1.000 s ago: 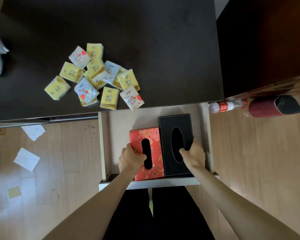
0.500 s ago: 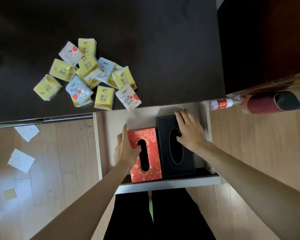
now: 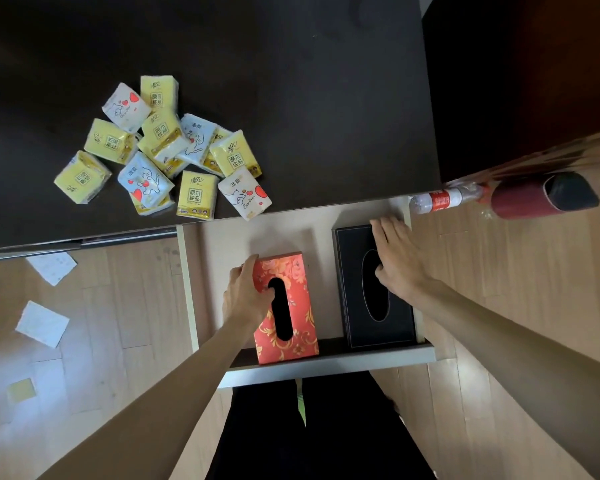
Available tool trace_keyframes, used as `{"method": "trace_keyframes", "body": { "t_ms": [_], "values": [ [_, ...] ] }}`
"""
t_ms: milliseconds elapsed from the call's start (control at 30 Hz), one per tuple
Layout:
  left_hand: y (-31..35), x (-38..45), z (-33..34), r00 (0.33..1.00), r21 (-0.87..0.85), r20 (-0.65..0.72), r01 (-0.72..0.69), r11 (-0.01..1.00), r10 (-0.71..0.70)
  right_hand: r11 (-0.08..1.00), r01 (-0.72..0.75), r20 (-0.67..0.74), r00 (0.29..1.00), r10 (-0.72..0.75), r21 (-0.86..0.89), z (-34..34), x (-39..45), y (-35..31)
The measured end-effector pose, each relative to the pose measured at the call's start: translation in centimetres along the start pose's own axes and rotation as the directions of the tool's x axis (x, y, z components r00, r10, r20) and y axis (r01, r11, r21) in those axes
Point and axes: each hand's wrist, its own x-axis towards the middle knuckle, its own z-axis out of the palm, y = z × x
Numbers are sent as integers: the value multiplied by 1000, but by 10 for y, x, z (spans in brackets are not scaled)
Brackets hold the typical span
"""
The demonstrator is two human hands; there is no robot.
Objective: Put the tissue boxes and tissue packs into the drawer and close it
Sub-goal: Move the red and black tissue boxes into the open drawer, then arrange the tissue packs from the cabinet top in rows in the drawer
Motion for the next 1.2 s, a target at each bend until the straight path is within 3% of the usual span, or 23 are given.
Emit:
{"method": "trace_keyframes", "body": {
  "t_ms": [233,400,533,700,867,1033,1200],
  "values": [
    [3,-10,5,1000,-8,-6,11,1000,-11,1000,10,1,1000,-10,12,1,-7,1],
    [42,-20,31,991,16,66,-120,993,119,1000,-16,21,1000,16,3,1,-7,-2],
    [50,-23,37,991,48,76,-114,992,110,999,-40,24,999,40,2,3,-6,-2],
    [37,-24,27,985,-150,160,-37,988,61,989,-106,42,994,102,104,-6,-6,-13],
    [20,-33,9,973,-411,218,157,898,-70,868,-182,48,982,180,461,-35,-6,-31],
    [10,-44,-23,999,-471,-1,48,881,-54,618,-118,-38,972,233,777,-75,4,-67],
    [15,-26,-79,976,-553,-208,-58,831,-70,541,26,-154,969,192,841,-112,48,-131]
  ]
}}
